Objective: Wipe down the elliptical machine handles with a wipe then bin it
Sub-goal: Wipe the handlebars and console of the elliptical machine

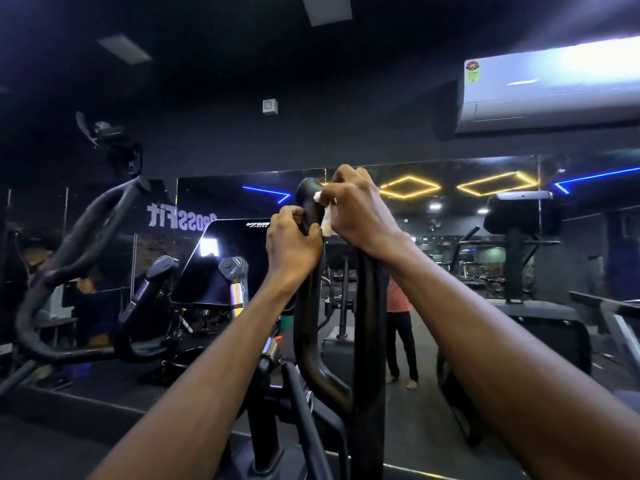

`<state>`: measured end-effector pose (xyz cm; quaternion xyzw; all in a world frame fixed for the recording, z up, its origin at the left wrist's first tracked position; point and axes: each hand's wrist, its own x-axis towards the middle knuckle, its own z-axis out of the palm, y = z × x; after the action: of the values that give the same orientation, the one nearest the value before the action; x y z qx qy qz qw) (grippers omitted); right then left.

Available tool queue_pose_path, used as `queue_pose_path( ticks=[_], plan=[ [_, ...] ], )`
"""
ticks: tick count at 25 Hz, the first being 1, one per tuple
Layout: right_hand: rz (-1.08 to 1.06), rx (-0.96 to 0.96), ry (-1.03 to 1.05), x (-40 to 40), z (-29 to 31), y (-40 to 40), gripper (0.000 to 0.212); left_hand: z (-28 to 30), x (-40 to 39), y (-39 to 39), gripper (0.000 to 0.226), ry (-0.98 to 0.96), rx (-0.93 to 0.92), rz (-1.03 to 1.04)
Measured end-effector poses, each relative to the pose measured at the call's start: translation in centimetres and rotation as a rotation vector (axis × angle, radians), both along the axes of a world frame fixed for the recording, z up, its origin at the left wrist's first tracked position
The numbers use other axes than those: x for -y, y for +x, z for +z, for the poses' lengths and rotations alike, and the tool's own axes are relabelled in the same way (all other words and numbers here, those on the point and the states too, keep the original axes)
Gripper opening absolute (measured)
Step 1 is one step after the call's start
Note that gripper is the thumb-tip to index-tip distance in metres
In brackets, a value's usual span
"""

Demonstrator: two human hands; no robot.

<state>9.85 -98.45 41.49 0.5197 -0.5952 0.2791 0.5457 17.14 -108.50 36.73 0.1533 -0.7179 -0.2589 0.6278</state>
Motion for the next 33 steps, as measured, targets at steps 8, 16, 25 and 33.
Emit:
queue_pose_path(
  ticks=[8,16,25,33],
  plan=[
    [-0.006,0.161,-0.19,-0.3,-0.5,-0.1,0.022,0.2,1.6,0.9,0.034,-0.007,0.112,-0.134],
    [-0.061,0.089,-0.05,2.2,1.8,0.4,0.019,0.0,2.4,1.1,0.028,0.016,0.1,-0.222],
    [0.009,0.174,-0.027,3.2,4.4,0.9,0.024,-0.3,3.0,0.8,0.029,0.061,0.068,-0.283],
    [-0.121,-0.129,0.077,2.6,0.2,1.2,0.016,-1.1,4.3,1.5,0.011,0.12,0.09,-0.372]
  ],
)
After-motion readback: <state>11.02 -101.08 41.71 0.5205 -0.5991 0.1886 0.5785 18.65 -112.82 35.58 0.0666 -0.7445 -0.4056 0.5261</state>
